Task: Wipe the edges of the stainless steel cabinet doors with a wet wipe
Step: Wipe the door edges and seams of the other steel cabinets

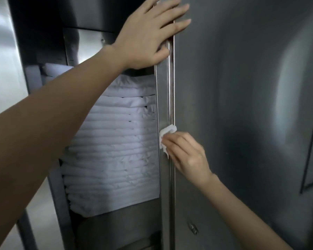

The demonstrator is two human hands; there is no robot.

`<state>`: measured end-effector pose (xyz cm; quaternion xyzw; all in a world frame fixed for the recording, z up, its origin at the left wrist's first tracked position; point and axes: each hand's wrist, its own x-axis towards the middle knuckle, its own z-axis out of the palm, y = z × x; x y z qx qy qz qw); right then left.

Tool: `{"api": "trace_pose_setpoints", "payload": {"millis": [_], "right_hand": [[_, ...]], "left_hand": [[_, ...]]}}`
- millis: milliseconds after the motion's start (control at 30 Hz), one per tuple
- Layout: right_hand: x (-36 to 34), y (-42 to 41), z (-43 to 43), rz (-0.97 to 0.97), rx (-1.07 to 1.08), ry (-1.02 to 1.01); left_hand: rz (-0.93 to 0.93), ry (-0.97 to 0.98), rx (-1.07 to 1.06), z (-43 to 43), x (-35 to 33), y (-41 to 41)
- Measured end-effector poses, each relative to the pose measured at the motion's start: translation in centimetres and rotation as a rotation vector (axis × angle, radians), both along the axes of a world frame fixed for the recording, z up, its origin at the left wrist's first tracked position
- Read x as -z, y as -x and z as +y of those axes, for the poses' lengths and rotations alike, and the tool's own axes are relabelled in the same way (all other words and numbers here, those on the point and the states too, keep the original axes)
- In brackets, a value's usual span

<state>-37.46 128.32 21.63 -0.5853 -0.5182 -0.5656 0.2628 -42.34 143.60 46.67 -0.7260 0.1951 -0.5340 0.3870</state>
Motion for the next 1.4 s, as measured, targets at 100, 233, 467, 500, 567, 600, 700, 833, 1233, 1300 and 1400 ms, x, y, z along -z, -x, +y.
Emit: {"api": "trace_pose_setpoints", "payload": {"millis": [100, 233, 467, 500, 567, 600, 700, 833, 1233, 1300, 1400], "right_hand": [[-4.6, 0.2, 0.8, 0.003, 0.002, -0.095], [-4.5, 1.0, 1.4, 0.046, -0.004, -0.172], [-3.1, 1.1, 0.0, 0.06, 0.038, -0.002], [-3.8, 1.2, 0.3, 0.075, 0.035, -0.038], [-3.9, 1.4, 1.0, 0.132, -0.004, -0.16], [-2.9, 1.6, 1.5, 0.177, -0.03, -0.229], [3.8, 2.7, 2.2, 0.32, -0.063, -0.327], [9.4, 3.7, 1.0, 0.385, -0.098, -0.208], [9.1, 6.4, 3.7, 0.74, -0.173, -0.637], [7.7, 6.3, 3.6, 0.675, -0.143, -0.611], [2.3, 5.4, 3.8, 0.567, -0.123, -0.588]], "left_hand": [[-0.008, 0.018, 0.053, -0.1, 0.5, -0.2], [-0.019, -0.017, 0.102, 0.1, 2.4, -0.1], [-0.012, -0.124, 0.134, 0.4, 4.8, 0.1], [0.0, -0.147, 0.137, 0.4, 5.2, 0.0], [0.018, -0.168, 0.16, 0.5, 6.1, -0.1], [0.019, -0.164, 0.177, 0.6, 6.4, -0.1], [0.024, -0.128, 0.231, 0.5, 7.2, -0.3], [0.04, -0.107, 0.282, 0.5, 8.4, -0.5], [0.08, -0.067, 0.338, 0.8, 9.0, -1.2], [0.076, -0.059, 0.347, 0.8, 9.1, -1.3], [0.079, -0.056, 0.373, 0.7, 9.0, -1.5]]}}
